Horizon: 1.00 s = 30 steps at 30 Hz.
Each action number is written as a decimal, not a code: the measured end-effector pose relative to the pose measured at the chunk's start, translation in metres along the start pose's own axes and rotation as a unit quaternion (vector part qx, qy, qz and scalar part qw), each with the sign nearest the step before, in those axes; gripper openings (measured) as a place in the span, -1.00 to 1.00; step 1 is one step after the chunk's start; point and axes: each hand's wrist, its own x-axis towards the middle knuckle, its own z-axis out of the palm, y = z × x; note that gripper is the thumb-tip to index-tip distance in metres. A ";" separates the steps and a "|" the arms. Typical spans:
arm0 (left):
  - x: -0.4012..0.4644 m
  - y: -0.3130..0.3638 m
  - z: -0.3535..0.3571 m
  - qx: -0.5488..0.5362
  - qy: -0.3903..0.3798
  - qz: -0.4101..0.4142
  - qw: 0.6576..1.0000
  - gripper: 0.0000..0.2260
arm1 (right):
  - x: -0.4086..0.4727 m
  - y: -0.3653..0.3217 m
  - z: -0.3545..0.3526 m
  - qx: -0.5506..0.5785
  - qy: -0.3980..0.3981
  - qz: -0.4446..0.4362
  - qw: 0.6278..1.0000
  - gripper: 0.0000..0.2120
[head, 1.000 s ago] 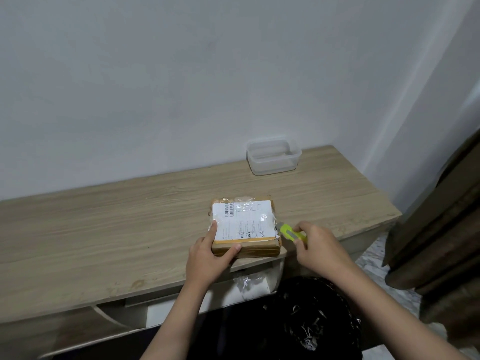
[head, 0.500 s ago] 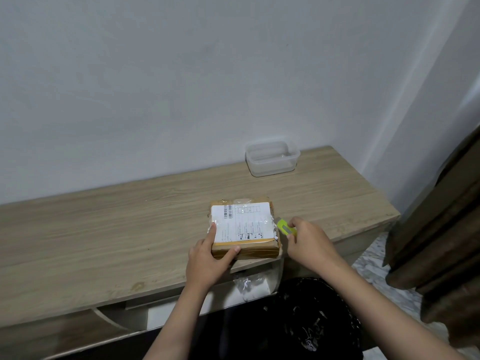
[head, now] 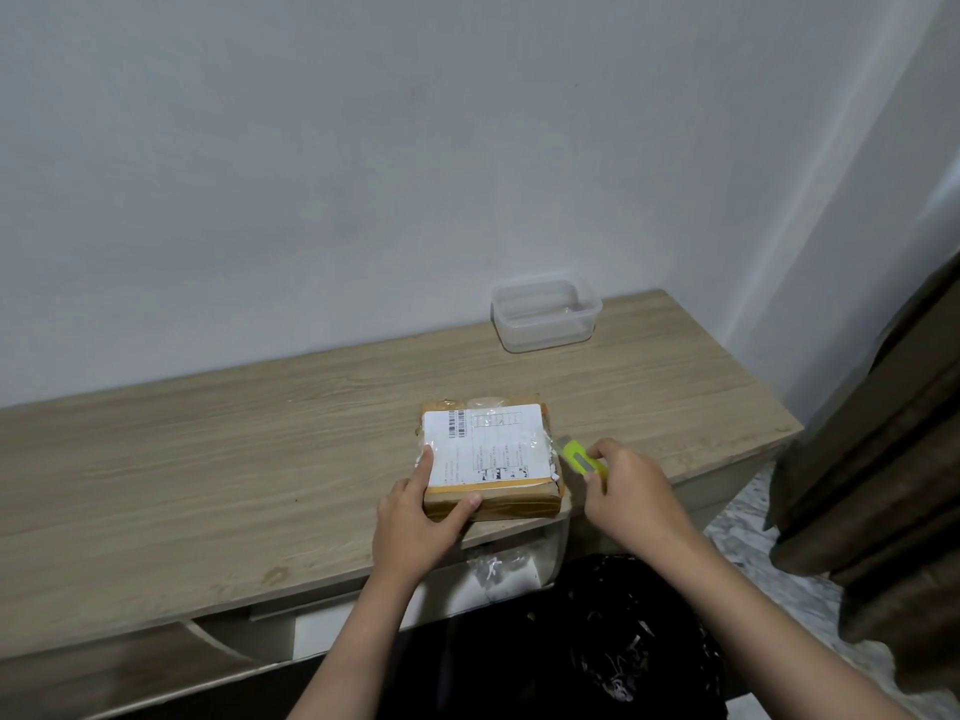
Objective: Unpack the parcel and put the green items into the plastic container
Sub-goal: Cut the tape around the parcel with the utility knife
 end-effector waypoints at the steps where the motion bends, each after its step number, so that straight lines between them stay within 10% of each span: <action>1: 0.000 0.000 0.000 -0.001 0.001 0.001 1.000 -0.17 | 0.002 0.000 0.000 0.004 0.010 0.002 1.000 -0.75; 30: -0.002 0.007 0.002 0.018 0.020 -0.006 1.000 -0.21 | 0.005 -0.016 -0.026 -0.110 -0.124 -0.021 0.986 -0.82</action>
